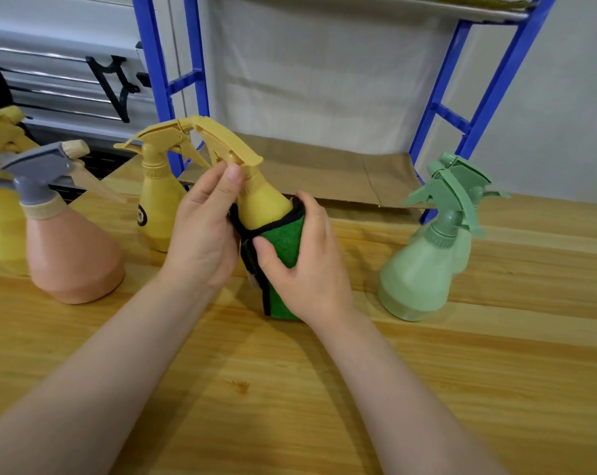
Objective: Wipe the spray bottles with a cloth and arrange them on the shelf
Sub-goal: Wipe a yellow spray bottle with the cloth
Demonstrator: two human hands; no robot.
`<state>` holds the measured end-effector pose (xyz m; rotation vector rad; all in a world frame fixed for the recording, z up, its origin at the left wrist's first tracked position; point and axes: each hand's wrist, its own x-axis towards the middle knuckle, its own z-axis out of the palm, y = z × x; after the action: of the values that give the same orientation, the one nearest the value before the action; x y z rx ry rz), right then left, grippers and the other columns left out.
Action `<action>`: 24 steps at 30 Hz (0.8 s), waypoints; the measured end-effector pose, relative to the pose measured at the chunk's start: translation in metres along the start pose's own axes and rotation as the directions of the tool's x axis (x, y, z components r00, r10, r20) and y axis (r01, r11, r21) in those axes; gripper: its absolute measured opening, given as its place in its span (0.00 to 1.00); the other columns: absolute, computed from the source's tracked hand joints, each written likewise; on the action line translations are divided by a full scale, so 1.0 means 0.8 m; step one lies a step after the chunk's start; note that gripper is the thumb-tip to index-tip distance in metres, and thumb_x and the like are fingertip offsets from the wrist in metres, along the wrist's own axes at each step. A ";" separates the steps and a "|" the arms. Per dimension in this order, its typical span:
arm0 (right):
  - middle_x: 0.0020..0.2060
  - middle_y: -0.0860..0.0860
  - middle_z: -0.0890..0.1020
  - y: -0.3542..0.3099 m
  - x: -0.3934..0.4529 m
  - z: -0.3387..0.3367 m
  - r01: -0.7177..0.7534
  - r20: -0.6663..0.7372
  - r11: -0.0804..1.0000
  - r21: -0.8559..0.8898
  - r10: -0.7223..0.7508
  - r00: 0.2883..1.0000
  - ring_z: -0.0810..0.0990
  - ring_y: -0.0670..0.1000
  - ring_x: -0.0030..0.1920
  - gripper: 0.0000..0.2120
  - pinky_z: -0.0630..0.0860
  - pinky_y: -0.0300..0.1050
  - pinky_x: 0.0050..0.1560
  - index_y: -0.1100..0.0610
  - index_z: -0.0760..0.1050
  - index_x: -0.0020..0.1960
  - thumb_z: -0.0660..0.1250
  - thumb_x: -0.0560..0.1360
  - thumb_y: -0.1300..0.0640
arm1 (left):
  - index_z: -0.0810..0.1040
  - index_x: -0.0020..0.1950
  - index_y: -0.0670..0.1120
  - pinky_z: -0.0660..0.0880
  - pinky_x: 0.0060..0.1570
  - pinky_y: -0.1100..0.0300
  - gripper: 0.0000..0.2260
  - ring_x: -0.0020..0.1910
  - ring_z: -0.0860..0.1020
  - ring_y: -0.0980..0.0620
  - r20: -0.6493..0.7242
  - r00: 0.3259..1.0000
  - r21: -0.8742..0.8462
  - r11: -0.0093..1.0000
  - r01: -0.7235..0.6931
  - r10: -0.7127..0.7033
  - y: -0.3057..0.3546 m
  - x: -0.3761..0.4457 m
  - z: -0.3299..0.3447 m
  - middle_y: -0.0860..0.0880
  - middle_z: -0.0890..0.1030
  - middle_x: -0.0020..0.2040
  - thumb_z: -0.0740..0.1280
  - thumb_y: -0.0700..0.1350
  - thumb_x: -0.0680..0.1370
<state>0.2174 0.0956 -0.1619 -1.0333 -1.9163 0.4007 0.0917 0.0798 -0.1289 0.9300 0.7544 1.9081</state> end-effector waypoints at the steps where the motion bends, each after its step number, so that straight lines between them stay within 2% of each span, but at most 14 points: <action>1: 0.70 0.54 0.70 0.001 0.000 0.000 0.005 -0.001 1.000 0.017 -0.005 1.000 0.67 0.50 0.71 0.38 0.64 0.39 0.69 0.60 0.59 0.75 0.65 0.73 0.41 | 0.79 0.54 0.45 0.77 0.53 0.58 0.09 0.48 0.79 0.55 -0.013 1.000 -0.020 1.000 -0.005 0.005 0.002 0.003 -0.002 0.51 0.81 0.46 0.66 0.48 0.78; 4: 0.72 0.54 0.67 0.001 0.000 -0.001 0.006 0.018 0.997 0.076 -0.007 1.000 0.65 0.49 0.73 0.40 0.63 0.39 0.72 0.60 0.57 0.77 0.66 0.73 0.41 | 0.81 0.52 0.48 0.77 0.56 0.56 0.09 0.48 0.79 0.57 -0.057 0.998 -0.040 0.999 -0.030 0.028 0.009 0.007 -0.006 0.53 0.82 0.45 0.62 0.48 0.81; 7: 0.73 0.53 0.66 0.003 -0.001 0.000 -0.002 0.027 0.992 0.128 -0.001 1.000 0.64 0.48 0.73 0.40 0.62 0.39 0.73 0.59 0.54 0.78 0.67 0.74 0.43 | 0.84 0.48 0.52 0.77 0.52 0.58 0.13 0.47 0.80 0.59 -0.077 0.996 -0.062 0.997 -0.051 0.047 0.015 0.008 -0.005 0.55 0.83 0.45 0.59 0.49 0.83; 10: 0.74 0.52 0.64 0.005 -0.002 0.001 -0.033 0.067 0.989 0.147 0.023 0.997 0.62 0.46 0.74 0.40 0.59 0.33 0.72 0.58 0.52 0.78 0.66 0.75 0.42 | 0.81 0.54 0.51 0.77 0.56 0.55 0.11 0.50 0.80 0.58 -0.099 0.995 -0.077 0.997 -0.031 0.023 0.019 0.012 -0.011 0.54 0.82 0.48 0.60 0.53 0.82; 12: 0.75 0.52 0.63 0.003 -0.003 0.002 -0.056 0.108 0.987 0.147 0.041 0.993 0.61 0.46 0.75 0.40 0.60 0.39 0.74 0.57 0.51 0.79 0.66 0.76 0.43 | 0.81 0.56 0.51 0.76 0.62 0.52 0.12 0.52 0.79 0.56 -0.122 0.992 -0.072 0.997 -0.011 0.002 0.020 0.015 -0.015 0.53 0.82 0.49 0.61 0.54 0.81; 14: 0.75 0.52 0.63 0.001 -0.004 0.002 -0.049 0.101 0.987 0.150 0.034 0.994 0.62 0.47 0.75 0.40 0.62 0.44 0.74 0.57 0.51 0.79 0.65 0.76 0.42 | 0.81 0.56 0.52 0.75 0.63 0.51 0.13 0.52 0.79 0.56 -0.124 0.992 -0.061 0.998 -0.003 -0.004 0.019 0.016 -0.016 0.53 0.82 0.49 0.60 0.55 0.82; 19: 0.73 0.52 0.68 0.000 -0.001 0.001 -0.017 0.067 0.989 0.146 0.007 0.998 0.66 0.49 0.73 0.38 0.66 0.48 0.71 0.58 0.56 0.77 0.62 0.75 0.39 | 0.81 0.54 0.51 0.77 0.53 0.57 0.12 0.50 0.79 0.57 -0.033 0.999 0.064 0.998 -0.028 0.030 0.016 0.009 -0.009 0.54 0.83 0.47 0.59 0.51 0.82; 24: 0.66 0.50 0.74 -0.001 0.003 -0.003 0.005 0.074 0.989 0.148 -0.017 0.997 0.72 0.48 0.66 0.34 0.71 0.47 0.65 0.57 0.64 0.73 0.62 0.73 0.39 | 0.81 0.51 0.49 0.79 0.49 0.58 0.09 0.47 0.80 0.53 0.114 0.993 0.211 0.977 -0.010 -0.015 0.007 0.004 -0.009 0.50 0.84 0.47 0.69 0.53 0.76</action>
<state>0.2184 0.0968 -0.1583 -0.9213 -1.9262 0.5741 0.0824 0.0793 -0.1274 1.1594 0.9009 1.7789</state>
